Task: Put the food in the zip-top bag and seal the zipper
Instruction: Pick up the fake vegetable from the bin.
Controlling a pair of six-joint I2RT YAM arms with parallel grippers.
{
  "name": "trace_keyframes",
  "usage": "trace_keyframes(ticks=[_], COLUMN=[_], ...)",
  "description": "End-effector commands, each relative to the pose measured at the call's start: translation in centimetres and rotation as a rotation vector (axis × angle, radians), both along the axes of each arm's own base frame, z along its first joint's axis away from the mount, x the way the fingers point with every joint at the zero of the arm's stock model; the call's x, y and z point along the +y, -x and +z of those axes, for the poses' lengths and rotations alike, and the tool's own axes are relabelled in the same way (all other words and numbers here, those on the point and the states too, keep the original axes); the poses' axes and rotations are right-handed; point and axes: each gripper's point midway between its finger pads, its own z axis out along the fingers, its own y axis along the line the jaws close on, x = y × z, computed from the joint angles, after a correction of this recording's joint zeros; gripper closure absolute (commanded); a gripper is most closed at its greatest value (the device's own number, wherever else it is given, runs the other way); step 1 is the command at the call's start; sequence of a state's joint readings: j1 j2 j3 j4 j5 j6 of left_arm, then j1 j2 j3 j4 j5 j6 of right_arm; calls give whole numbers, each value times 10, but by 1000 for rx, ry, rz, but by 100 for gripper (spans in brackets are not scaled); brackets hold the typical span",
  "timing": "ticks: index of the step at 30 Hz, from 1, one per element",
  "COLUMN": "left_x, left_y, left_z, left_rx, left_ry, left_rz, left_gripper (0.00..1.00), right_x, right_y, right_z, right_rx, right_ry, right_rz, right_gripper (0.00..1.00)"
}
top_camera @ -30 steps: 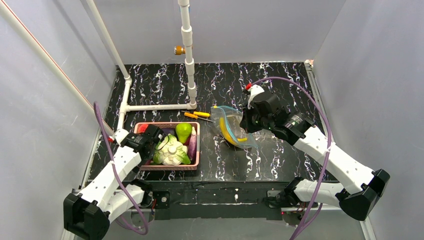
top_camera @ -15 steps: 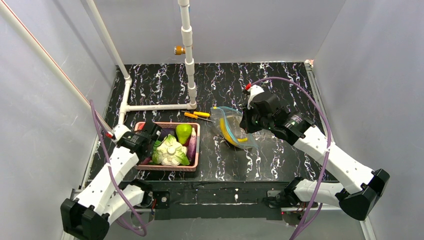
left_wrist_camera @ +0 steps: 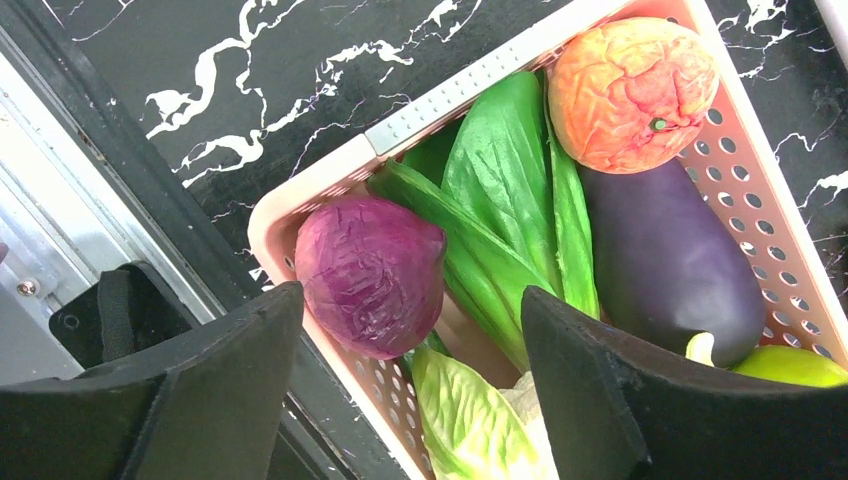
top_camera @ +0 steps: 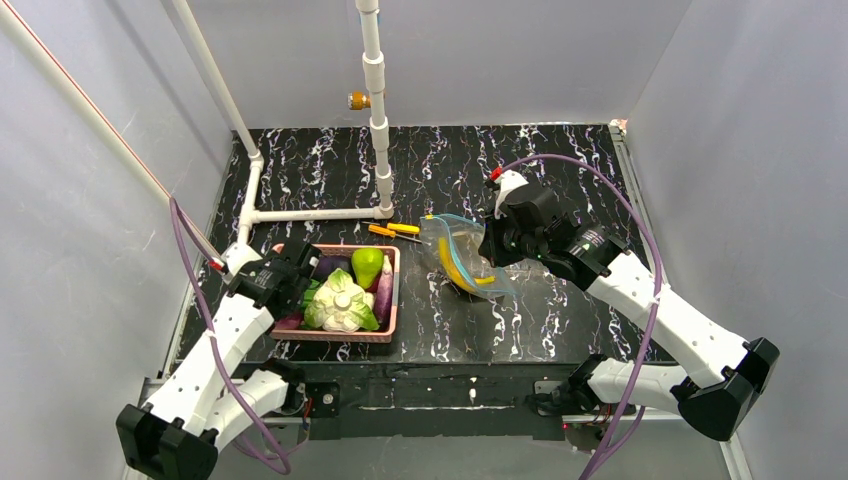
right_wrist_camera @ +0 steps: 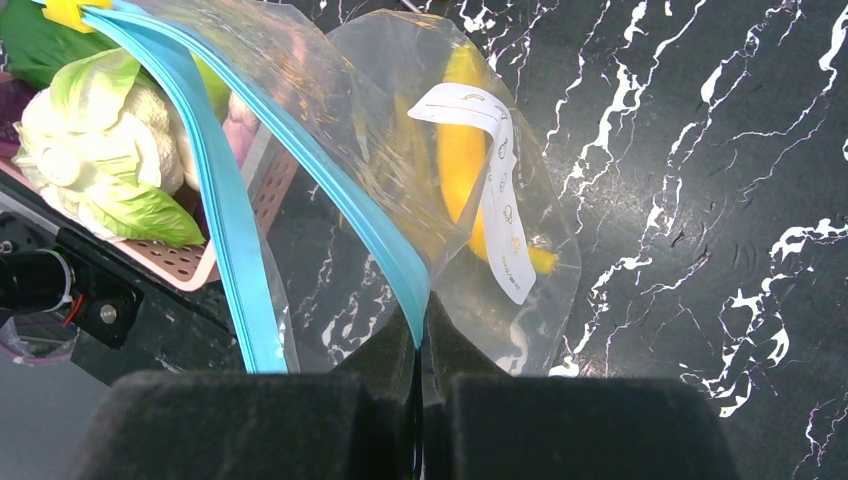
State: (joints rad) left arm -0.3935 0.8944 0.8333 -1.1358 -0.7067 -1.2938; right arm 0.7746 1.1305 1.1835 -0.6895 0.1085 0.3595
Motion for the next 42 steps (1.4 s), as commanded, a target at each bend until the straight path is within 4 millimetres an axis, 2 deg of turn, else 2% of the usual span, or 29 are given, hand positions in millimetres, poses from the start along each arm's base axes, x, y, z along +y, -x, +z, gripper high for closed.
trace_keyframes(ticks=[1,5,11,15,19,28,33,42], left_x=[8,6,8,9,12,12,7,1], left_y=[7,8,13,14,15,9,5,6], left_z=[-4,-16,-34,-41,-42,-22,-9,13], left_rx=[22,42,63,66,69,39,23,-34], left_ry=[-29,-23,-25,-33,-50,-49,-31,29], left_rz=[47,62,104,109,113,84,50,2], left_gripper=[20,20,27,35,47,79,88,94], right_x=[3,3,2,2,2,2,2,3], right_y=[-2,-1,-1,0,0,0,0,2], right_z=[16,15,14,14,13,18,18,17], right_rx=[-43,-40,-38,-38,-33,-46,-46,-37], right_ry=[-32,-31,-30,-32,-31,-41,-42,-48], right_rz=[10,12,13,13,14,12,12,20], right_gripper=[99,99,99,99,99,99,99,99])
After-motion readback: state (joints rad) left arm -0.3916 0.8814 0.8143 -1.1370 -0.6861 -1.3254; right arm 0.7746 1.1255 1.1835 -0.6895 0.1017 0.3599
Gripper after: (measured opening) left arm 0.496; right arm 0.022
